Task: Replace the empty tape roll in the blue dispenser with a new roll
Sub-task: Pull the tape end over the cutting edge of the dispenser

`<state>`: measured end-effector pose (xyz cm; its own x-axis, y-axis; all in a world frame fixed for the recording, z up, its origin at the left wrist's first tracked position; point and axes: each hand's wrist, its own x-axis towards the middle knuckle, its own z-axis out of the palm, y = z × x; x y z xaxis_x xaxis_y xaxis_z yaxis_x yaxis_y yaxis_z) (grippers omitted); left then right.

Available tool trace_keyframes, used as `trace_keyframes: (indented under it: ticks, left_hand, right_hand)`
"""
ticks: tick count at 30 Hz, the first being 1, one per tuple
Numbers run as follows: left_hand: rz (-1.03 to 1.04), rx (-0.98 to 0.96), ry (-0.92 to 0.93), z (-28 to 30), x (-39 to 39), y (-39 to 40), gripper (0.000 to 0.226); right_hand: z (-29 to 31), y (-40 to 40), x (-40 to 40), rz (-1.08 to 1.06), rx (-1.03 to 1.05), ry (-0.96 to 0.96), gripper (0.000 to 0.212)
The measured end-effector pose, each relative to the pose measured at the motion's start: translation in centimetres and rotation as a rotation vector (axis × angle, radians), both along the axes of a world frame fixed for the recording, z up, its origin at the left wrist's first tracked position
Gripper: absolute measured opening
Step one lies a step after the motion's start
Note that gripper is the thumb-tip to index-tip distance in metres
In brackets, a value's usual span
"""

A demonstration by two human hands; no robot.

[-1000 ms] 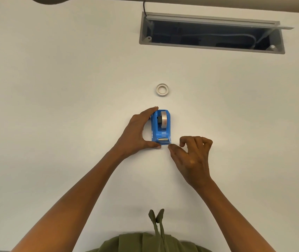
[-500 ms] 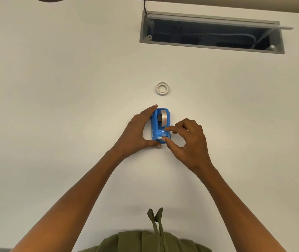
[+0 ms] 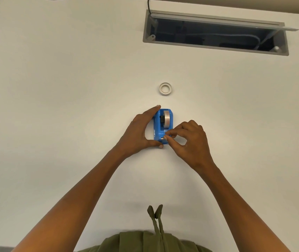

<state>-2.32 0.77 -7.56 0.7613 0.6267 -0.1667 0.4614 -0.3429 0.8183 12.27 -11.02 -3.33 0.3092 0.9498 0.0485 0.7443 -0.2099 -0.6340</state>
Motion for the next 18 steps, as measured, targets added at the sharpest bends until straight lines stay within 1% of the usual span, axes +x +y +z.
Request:
trace_keyframes:
  ticks: [5,10,18]
  left_hand:
    - [0.0,-0.002,0.001,-0.2,0.0,0.0,0.103]
    - [-0.005,-0.007,-0.004,-0.4,0.0,0.1,0.103]
    - [-0.008,-0.011,-0.025,-0.5,0.0,0.1,0.102]
  right_hand:
    - [0.4,0.3,0.0,0.01,-0.004,0.023,0.01]
    - [0.8,0.1,-0.1,0.041,0.027,-0.021,0.011]
    - [0.4,-1.2,-0.2,0.037,0.068,0.012,0.015]
